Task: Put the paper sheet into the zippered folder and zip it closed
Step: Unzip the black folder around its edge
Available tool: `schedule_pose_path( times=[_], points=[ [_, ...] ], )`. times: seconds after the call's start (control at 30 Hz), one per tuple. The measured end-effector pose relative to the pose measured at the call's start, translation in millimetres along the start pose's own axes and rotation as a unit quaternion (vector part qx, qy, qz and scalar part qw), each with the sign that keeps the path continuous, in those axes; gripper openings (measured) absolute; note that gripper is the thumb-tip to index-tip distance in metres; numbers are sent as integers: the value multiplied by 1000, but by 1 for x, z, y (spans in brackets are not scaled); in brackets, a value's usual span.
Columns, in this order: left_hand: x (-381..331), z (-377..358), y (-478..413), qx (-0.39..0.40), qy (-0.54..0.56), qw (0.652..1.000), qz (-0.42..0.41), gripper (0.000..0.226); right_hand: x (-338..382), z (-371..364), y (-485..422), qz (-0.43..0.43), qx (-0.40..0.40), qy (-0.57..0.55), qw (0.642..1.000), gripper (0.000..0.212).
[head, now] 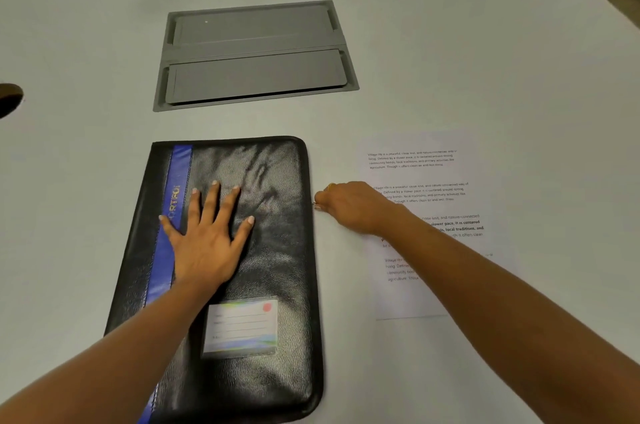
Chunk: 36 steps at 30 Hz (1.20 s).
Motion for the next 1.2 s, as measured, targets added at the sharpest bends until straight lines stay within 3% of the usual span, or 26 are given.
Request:
schedule_pose_path(
  times=[0.2,0.6,0.7,0.8,0.97,1.07,1.2],
  points=[
    [1,-1,0,-10,2,1000,4,73,-2,1,-3,-7,73,-42,996,27],
    [1,0,0,-18,9,1000,2,73,0,-1,2,-8,92,-74,993,22],
    [0,0,0,-15,13,1000,0,74,-5,-3,6,-44,28,-106,993,27],
    [0,0,0,-15,10,1000,-1,74,-7,-2,15,-102,-107,-143,979,29],
    [0,-1,0,-10,2,1000,-2,74,-7,-3,31,-215,-287,-270,893,16],
    [0,-1,0,-9,0,1000,-1,75,-8,-7,36,-270,-332,-302,852,13],
    [-1,-1,0,-10,-3,1000,-4,74,-6,-8,38,-303,-360,-311,826,13]
  ],
)
Point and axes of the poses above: each hand's wrist, its own y-axis away from the middle knuckle, its own z-axis out of the back of the hand, x = y × z, the point moved 8 cm from there along -y, towards the middle knuckle, and after that the axes turned 6 degrees about -x, right-handed, at the moved point
